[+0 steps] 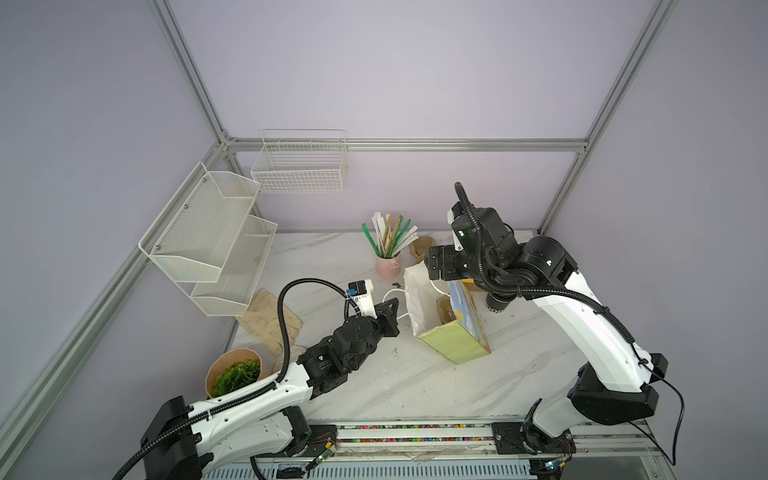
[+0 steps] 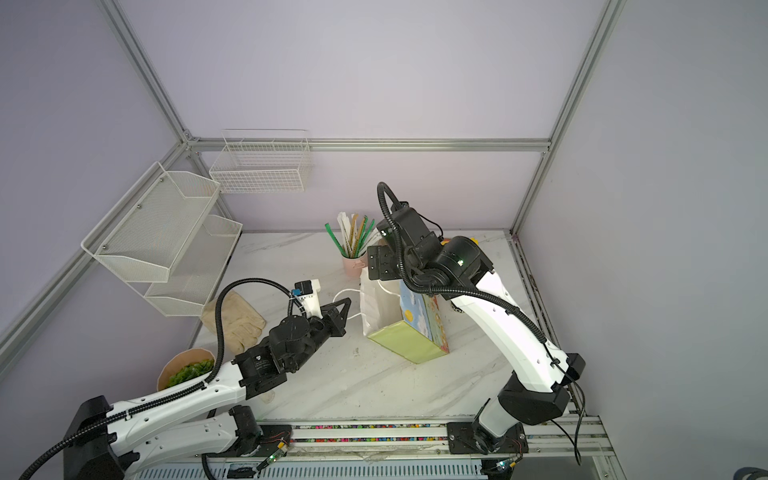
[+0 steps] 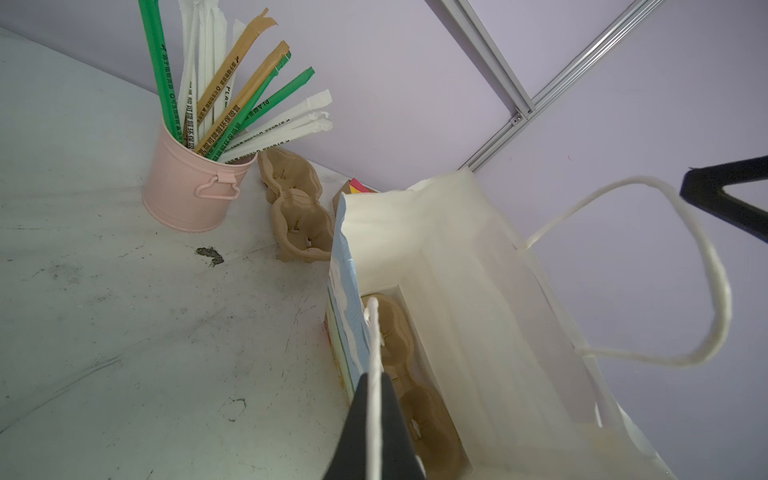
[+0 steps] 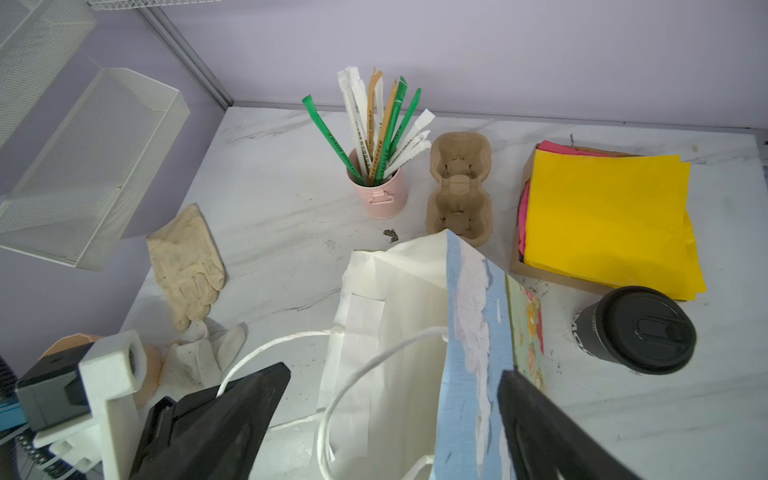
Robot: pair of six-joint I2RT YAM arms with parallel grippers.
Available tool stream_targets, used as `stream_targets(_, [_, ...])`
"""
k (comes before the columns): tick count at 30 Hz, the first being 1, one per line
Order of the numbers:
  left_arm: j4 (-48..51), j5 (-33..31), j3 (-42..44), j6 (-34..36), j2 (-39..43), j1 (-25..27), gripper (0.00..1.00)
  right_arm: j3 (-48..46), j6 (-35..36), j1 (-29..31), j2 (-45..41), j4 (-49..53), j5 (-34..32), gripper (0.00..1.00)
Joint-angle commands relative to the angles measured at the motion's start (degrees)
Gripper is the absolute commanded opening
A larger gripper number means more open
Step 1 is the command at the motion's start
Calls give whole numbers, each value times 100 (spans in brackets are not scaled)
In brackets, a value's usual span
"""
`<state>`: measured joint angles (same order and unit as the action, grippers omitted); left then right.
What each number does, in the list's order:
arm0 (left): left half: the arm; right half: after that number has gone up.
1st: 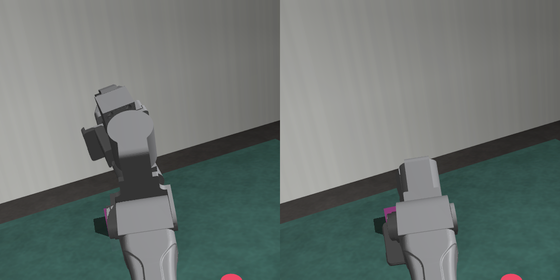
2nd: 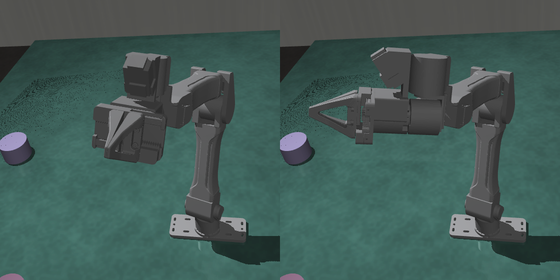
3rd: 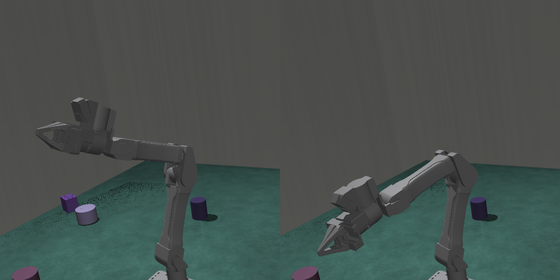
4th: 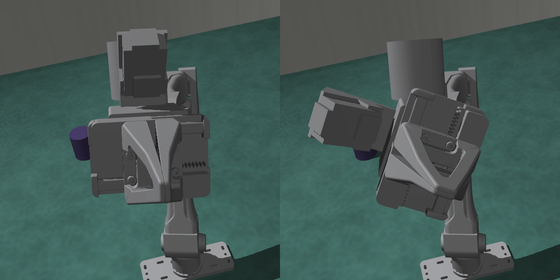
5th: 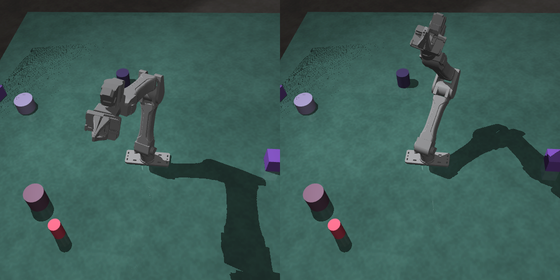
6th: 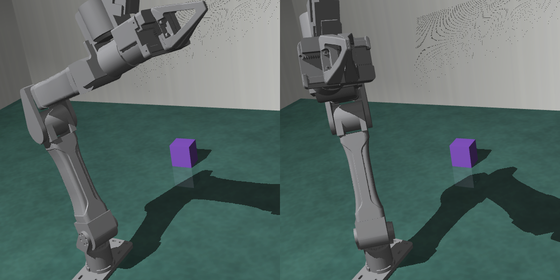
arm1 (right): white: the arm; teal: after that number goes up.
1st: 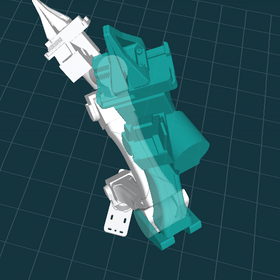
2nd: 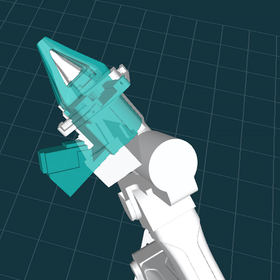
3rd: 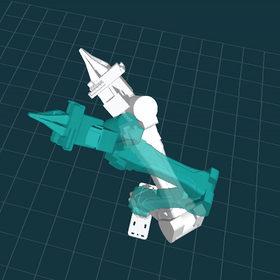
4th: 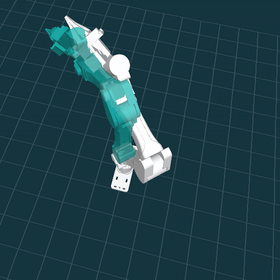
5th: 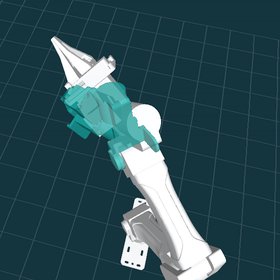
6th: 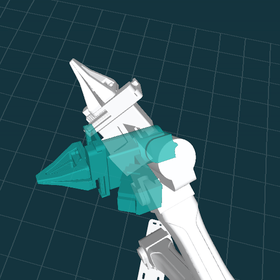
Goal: Pack the takeout coffee
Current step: 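Raise the right gripper out of the bag while the left gripper holds the bag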
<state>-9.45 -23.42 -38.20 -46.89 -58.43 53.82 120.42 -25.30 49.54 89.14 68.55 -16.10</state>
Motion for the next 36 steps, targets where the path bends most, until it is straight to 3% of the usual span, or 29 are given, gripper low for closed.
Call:
stream_targets(1, [-265,61,-692,179,-66,32,2,-346,-165,13,-381,174,-92,90])
stream_targets(4, [-285,68,-733,220,-114,33,2,-903,-195,21,-598,-290,237,90])
stream_targets(8, [-255,92,-776,208,-167,34,2,-933,-251,89,-486,-352,268,87])
stream_targets(16, [-192,60,-844,198,-203,33,2,-1135,-292,142,-337,-297,74,65])
stream_targets(20, [-121,49,-888,198,-221,32,2,-1012,-353,144,-403,-144,-262,41])
stream_targets(29, [-27,-57,-899,233,-168,32,2,-1612,-460,123,-925,-378,-368,0])
stream_targets(36, [10,-75,-903,236,-124,34,2,-2257,-719,-3,-1553,-636,-651,0])
